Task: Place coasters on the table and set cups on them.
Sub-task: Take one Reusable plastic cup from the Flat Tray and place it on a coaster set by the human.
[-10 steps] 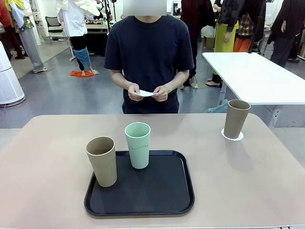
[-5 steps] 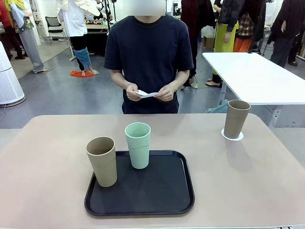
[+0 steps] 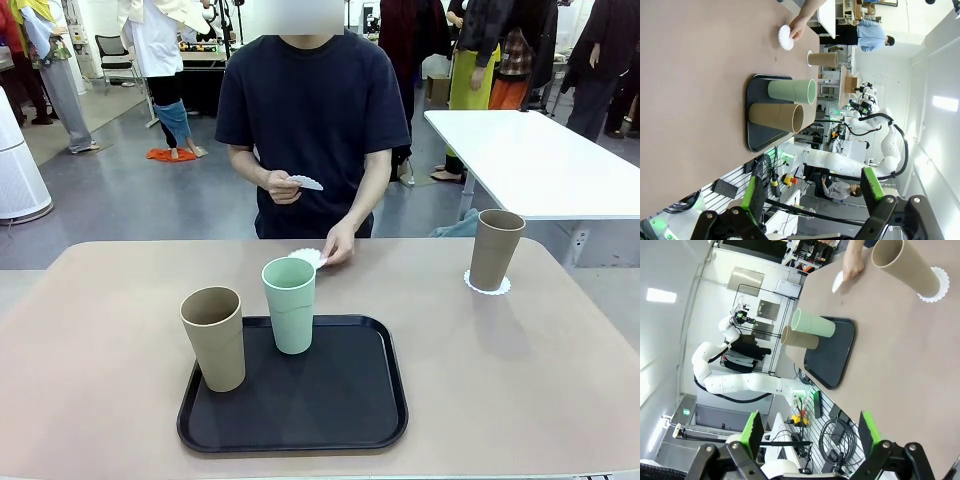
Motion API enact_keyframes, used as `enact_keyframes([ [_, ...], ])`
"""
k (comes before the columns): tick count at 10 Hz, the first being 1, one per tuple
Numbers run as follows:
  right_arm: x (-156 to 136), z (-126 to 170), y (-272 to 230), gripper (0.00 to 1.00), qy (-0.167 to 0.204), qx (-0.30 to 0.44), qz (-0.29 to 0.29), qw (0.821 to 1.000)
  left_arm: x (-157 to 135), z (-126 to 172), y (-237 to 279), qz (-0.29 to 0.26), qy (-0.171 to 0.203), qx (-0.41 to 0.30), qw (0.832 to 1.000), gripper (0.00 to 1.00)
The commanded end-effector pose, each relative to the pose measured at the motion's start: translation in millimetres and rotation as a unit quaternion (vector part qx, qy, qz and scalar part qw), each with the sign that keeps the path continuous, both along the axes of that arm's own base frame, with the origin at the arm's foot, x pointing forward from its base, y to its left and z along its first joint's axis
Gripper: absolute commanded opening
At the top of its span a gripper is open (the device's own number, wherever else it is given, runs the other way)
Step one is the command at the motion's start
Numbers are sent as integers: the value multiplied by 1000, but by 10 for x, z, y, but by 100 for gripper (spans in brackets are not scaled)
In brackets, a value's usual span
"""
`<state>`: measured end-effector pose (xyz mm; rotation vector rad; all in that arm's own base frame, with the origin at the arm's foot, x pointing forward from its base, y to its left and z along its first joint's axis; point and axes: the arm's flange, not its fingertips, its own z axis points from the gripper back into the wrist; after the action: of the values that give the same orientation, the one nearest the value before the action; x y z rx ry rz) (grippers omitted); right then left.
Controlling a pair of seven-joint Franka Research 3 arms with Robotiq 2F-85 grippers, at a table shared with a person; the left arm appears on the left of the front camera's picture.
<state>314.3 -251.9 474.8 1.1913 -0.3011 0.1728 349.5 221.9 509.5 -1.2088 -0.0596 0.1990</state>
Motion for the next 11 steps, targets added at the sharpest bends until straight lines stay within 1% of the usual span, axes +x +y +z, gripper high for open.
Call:
enact_keyframes([
  [1, -11, 19, 2, 100, 1, 0, -2, 1000, 6, 16, 0, 7, -7, -2, 1000, 100],
  [11, -11, 19, 2, 100, 1, 0, -2, 1000, 6, 16, 0, 7, -7, -2, 1000, 100],
])
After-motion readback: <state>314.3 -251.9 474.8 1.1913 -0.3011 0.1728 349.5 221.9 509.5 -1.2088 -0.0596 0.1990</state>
